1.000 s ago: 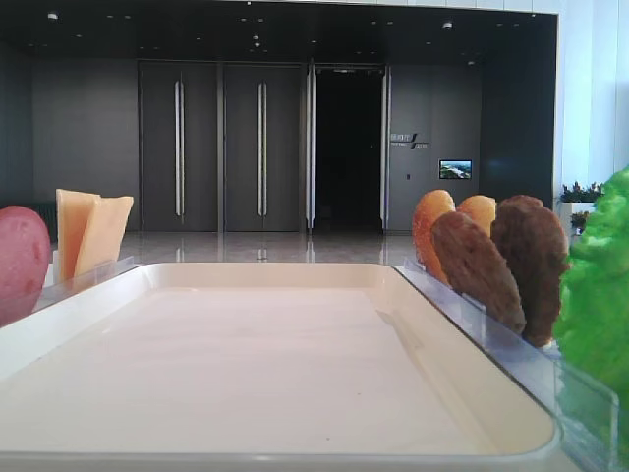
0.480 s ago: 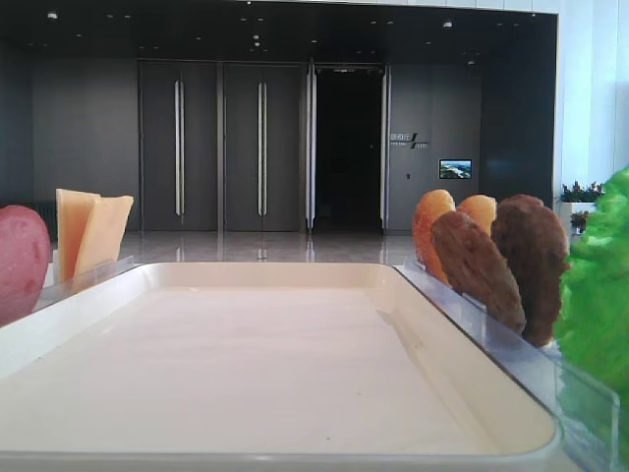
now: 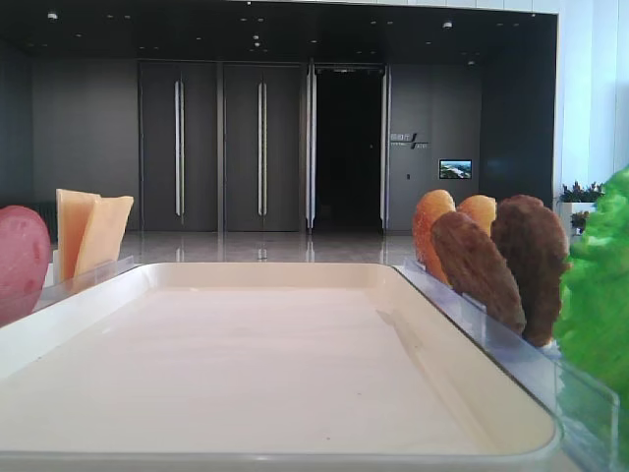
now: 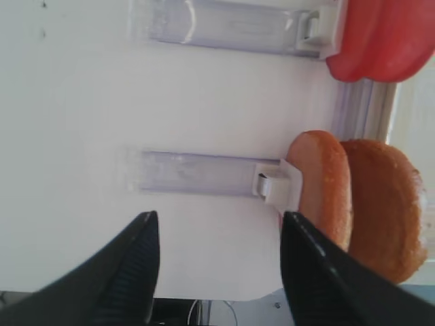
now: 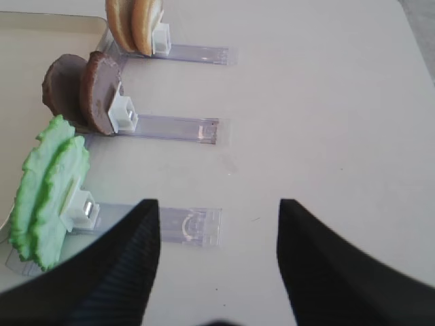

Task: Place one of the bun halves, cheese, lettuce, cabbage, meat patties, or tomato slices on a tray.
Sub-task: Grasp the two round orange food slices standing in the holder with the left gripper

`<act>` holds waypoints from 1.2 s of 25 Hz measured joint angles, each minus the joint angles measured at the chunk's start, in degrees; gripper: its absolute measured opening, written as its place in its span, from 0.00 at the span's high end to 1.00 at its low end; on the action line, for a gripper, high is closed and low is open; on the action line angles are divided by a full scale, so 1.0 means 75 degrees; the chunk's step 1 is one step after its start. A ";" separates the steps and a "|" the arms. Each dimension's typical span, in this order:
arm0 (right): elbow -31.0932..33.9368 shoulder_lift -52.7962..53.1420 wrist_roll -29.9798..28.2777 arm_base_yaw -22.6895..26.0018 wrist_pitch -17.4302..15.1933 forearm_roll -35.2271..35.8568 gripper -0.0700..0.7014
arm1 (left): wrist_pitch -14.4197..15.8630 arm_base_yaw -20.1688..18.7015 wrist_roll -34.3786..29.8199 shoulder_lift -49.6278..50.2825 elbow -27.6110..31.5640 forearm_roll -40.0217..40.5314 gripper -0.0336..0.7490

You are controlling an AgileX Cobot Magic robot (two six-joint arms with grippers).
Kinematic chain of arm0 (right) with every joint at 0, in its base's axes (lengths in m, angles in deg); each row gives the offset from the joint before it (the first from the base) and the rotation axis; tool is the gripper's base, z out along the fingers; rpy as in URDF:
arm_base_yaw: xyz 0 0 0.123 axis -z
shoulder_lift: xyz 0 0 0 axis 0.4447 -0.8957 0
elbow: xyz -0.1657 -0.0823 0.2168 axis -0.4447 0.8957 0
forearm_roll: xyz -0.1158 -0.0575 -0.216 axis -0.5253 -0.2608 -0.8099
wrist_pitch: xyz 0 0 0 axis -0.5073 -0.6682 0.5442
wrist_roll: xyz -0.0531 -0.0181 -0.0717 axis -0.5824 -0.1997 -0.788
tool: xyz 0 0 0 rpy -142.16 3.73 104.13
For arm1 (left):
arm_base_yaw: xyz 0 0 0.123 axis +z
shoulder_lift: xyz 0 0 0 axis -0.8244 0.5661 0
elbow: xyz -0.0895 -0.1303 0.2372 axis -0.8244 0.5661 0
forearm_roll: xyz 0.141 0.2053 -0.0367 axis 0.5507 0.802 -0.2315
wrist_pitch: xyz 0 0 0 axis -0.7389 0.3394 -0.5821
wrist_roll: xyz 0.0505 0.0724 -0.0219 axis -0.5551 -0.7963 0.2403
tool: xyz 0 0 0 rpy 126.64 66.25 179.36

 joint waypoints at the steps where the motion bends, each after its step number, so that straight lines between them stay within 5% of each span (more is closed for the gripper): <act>1: 0.0000 0.0000 0.0000 0.0000 0.0000 0.0000 0.39 | -0.0021 -0.0238 0.0079 0.0000 0.0000 0.0000 0.40; 15: 0.0000 0.0000 0.0000 0.0000 0.0000 0.0000 0.39 | -0.0616 -0.3886 0.3011 0.0039 0.0000 0.0384 0.41; 21: 0.0000 0.0000 0.0000 0.0000 0.0000 0.0000 0.39 | -0.0622 -0.4494 0.3839 0.0039 0.0000 0.0549 0.41; 30: 0.0000 0.0000 0.0000 0.0000 0.0000 0.0000 0.39 | -0.0615 -0.4559 0.4147 0.0039 0.0000 0.0557 0.41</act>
